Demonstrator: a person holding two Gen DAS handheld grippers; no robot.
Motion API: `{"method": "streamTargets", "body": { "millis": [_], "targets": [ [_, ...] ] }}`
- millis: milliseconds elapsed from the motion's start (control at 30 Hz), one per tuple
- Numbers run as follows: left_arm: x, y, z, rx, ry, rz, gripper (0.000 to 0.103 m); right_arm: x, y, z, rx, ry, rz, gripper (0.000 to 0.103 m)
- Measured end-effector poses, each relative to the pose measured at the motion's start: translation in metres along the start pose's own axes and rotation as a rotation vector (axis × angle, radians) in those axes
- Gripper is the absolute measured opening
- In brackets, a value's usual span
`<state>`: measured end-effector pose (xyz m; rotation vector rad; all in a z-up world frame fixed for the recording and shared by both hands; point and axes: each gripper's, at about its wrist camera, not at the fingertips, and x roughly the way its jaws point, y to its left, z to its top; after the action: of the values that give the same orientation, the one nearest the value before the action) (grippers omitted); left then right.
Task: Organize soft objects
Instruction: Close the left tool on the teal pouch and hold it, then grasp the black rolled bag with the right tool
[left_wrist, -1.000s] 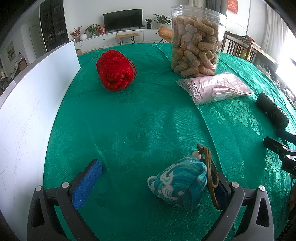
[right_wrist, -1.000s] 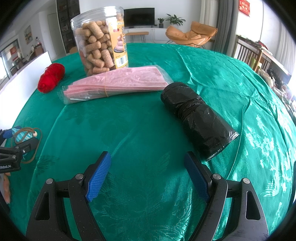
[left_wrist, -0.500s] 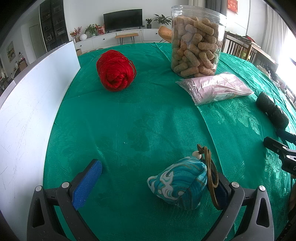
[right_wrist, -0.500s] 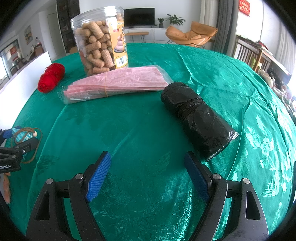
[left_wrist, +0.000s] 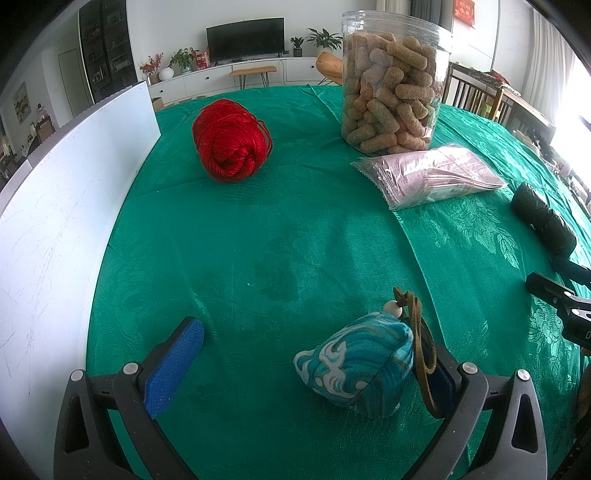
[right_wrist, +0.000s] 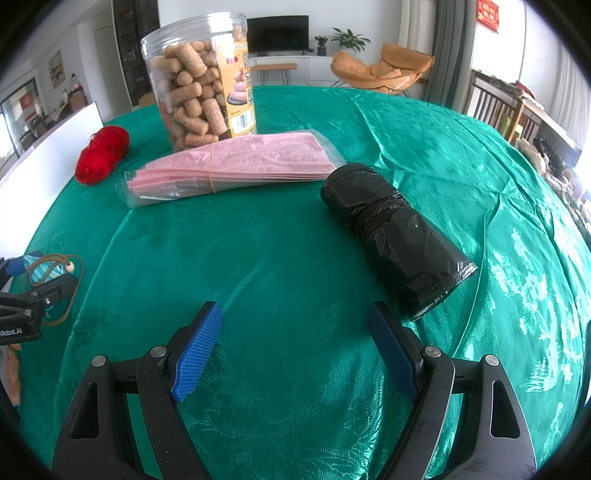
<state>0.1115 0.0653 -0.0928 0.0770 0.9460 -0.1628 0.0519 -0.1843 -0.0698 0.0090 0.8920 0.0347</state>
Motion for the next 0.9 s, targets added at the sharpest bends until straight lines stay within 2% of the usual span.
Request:
{"method": "streamTargets", "body": {
  "millis": [200,333,367,400,500,567,633,667,733,800,867,900],
  "targets": [
    [0.0,0.0,0.0,0.0,0.0,0.0,0.103,-0.004,-0.001,-0.001,0.004,-0.015,0.013,0.083],
    [0.0,0.0,-0.001,0.0,0.0,0.0,0.103,-0.056,-0.031,0.005,0.146,-0.219,0.177,0.083],
    [0.0,0.0,0.0,0.0,0.0,0.0,0.103,-0.067,-0.044,0.012,0.181,-0.252,0.186,0.083],
    [0.0,0.0,0.0,0.0,0.0,0.0,0.103,-0.071,-0.057,0.023,0.195,-0.249,0.177,0.083],
    [0.0,0.0,0.0,0.0,0.0,0.0,0.103,-0.057,-0.078,0.057,0.113,-0.098,0.146,0.083],
    [0.0,0.0,0.0,0.0,0.0,0.0,0.103,-0.035,-0.074,0.073,-0.029,0.043,0.11,0.083],
    [0.0,0.0,0.0,0.0,0.0,0.0,0.103,-0.013,-0.061,0.077,-0.181,0.129,0.034,0.083],
    [0.0,0.0,0.0,0.0,0.0,0.0,0.103,-0.005,-0.056,0.075,-0.217,0.158,0.013,0.083],
    [0.0,0.0,0.0,0.0,0.0,0.0,0.103,0.02,-0.052,0.073,-0.246,0.236,-0.019,0.083],
    [0.001,0.001,0.002,0.005,0.002,-0.002,0.103,0.036,-0.054,0.071,-0.21,0.281,-0.029,0.079],
    [0.0,0.002,0.002,0.03,0.023,-0.015,0.103,0.036,-0.059,0.071,-0.115,0.285,0.012,0.043],
    [-0.001,0.002,0.002,0.048,0.044,-0.027,0.103,0.033,-0.061,0.07,-0.069,0.293,0.018,0.04]
  ]
}}
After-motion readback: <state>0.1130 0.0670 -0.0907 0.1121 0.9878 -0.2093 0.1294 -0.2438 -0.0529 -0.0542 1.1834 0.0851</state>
